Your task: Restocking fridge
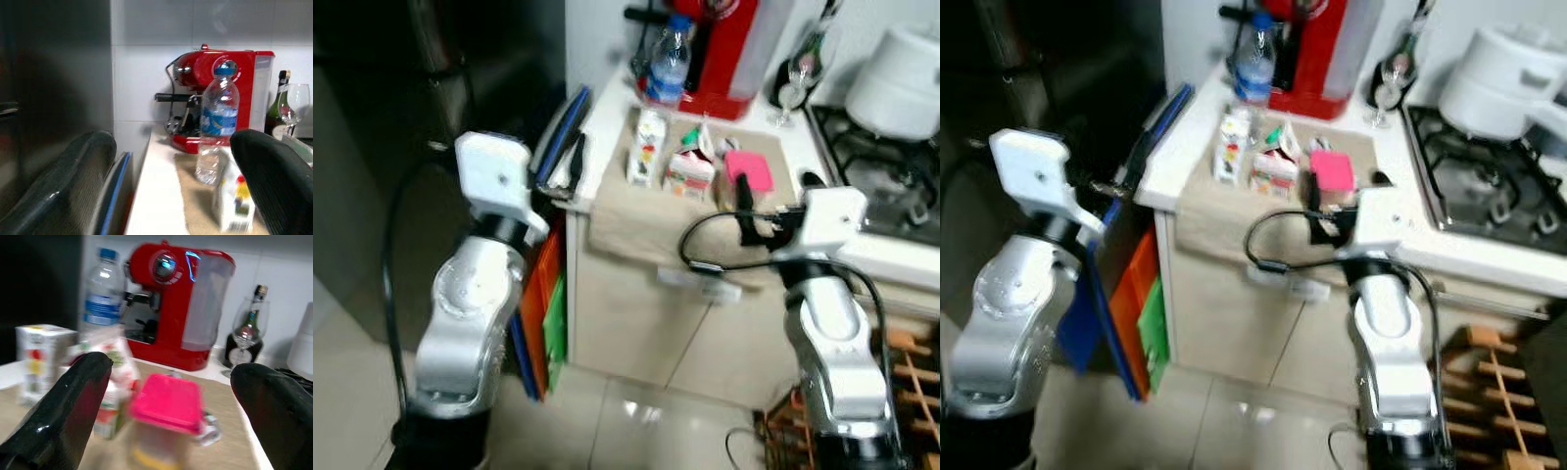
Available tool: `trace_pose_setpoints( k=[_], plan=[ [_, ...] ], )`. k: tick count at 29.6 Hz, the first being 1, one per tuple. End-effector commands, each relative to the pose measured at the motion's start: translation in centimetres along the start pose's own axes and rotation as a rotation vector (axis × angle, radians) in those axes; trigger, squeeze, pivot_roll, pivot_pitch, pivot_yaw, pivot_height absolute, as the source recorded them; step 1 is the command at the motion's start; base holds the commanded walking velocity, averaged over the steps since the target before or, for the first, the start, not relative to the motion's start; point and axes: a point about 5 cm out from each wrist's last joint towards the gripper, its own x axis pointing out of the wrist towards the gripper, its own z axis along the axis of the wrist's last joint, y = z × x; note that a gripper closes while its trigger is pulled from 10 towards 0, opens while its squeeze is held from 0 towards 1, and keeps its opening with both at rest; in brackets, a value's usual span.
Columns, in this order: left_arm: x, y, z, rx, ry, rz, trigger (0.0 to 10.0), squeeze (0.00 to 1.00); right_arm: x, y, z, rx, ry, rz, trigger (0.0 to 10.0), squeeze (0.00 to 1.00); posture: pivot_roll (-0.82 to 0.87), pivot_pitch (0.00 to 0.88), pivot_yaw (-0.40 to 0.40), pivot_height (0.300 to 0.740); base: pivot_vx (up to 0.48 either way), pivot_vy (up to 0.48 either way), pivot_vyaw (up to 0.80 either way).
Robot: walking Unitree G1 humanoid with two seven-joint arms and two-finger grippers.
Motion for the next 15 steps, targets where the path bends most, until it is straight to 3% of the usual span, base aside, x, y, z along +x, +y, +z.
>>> trace_pose_setpoints(
  k=[1,7,15],
  plan=[
    [0.4,-0.4,0.4,-0.02,-0.029,-0.006,10.0,0.0,0.1,-1.1,0.6,-0.014,-0.023,-0.045,10.0,0.0,-0.03,0.0,-0.047,0.74,0.0,0.0,0.0],
    [0.5,0.8,0.3,-0.034,-0.029,0.037,10.0,0.0,0.1,-0.4,2.2,0.056,-0.062,-0.038,10.0,0.0,-0.03,0.0,-0.048,0.74,0.0,0.0,0.0],
    [0.4,0.5,0.0,-0.024,-0.016,0.033,10.0,0.0,0.3,-0.2,2.2,0.211,-0.004,-0.025,10.0,0.0,-0.04,0.0,-0.045,0.74,0.0,0.0,0.0]
  ],
)
